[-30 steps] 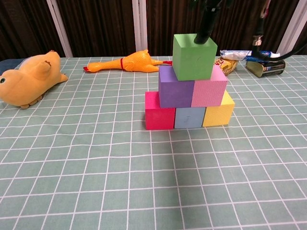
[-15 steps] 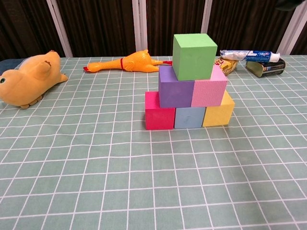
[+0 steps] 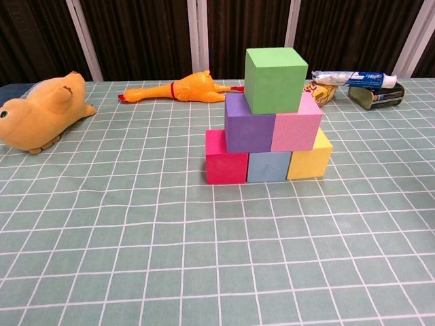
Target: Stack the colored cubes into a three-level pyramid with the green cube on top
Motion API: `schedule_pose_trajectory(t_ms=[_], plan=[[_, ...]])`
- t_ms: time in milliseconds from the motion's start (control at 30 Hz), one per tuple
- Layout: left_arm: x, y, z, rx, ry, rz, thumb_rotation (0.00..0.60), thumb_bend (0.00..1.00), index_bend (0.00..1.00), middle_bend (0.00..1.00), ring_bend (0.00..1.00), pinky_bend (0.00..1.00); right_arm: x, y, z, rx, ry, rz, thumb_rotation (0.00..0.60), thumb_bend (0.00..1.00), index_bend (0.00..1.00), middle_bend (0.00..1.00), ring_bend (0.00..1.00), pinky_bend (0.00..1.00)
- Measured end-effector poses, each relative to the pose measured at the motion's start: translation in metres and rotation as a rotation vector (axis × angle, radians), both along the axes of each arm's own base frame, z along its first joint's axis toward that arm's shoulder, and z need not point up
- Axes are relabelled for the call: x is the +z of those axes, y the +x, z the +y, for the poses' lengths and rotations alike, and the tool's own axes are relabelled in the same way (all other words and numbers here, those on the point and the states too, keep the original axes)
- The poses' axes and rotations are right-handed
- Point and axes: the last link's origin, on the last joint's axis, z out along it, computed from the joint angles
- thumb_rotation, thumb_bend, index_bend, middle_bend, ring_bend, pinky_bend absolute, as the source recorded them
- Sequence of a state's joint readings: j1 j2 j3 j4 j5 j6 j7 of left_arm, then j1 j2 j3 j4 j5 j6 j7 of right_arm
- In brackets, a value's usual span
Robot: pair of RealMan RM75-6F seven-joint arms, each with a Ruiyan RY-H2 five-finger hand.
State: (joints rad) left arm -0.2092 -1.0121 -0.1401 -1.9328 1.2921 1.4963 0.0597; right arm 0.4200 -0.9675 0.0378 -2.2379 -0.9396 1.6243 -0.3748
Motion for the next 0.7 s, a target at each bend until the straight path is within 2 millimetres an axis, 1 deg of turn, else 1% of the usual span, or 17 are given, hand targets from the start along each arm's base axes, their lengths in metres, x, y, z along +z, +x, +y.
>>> schedule_pose_trajectory(t_ms=[133,167,267,367,533,700], plan=[[-0.002,-0.019,-0.012,0.011,0.016,0.018,0.6,0.07,0.0,0.0,0.0,0.05,-0.001,-0.032,0.019,-0.018,-0.003,0.006,0.6,0.4,0.0,0.0,0.0,0.0],[-0.002,-0.024,-0.015,0.009,0.023,0.021,0.6,0.07,0.0,0.0,0.0,0.05,-0.001,-0.044,0.026,-0.024,-0.005,0.011,0.6,0.4,0.0,0.0,0.0,0.0],[-0.003,-0.034,-0.024,0.002,0.041,0.04,0.6,0.07,0.0,0.0,0.0,0.04,-0.002,-0.064,0.038,-0.028,-0.007,0.027,0.6,0.4,0.0,0.0,0.0,0.0],[-0.003,-0.043,-0.031,-0.003,0.06,0.057,0.6,0.07,0.0,0.0,0.0,0.04,-0.002,-0.08,0.048,-0.016,-0.008,0.058,0.6,0.4,0.0,0.0,0.0,0.0],[-0.006,-0.059,-0.043,0.01,0.072,0.055,0.6,0.07,0.0,0.0,0.0,0.04,-0.007,-0.095,0.059,0.013,-0.018,0.086,0.6,0.4,0.0,0.0,0.0,0.0],[-0.01,-0.062,-0.045,0.013,0.074,0.049,0.6,0.07,0.0,0.0,0.0,0.04,-0.011,-0.1,0.061,0.02,-0.027,0.075,0.6,0.4,0.0,0.0,0.0,0.0]])
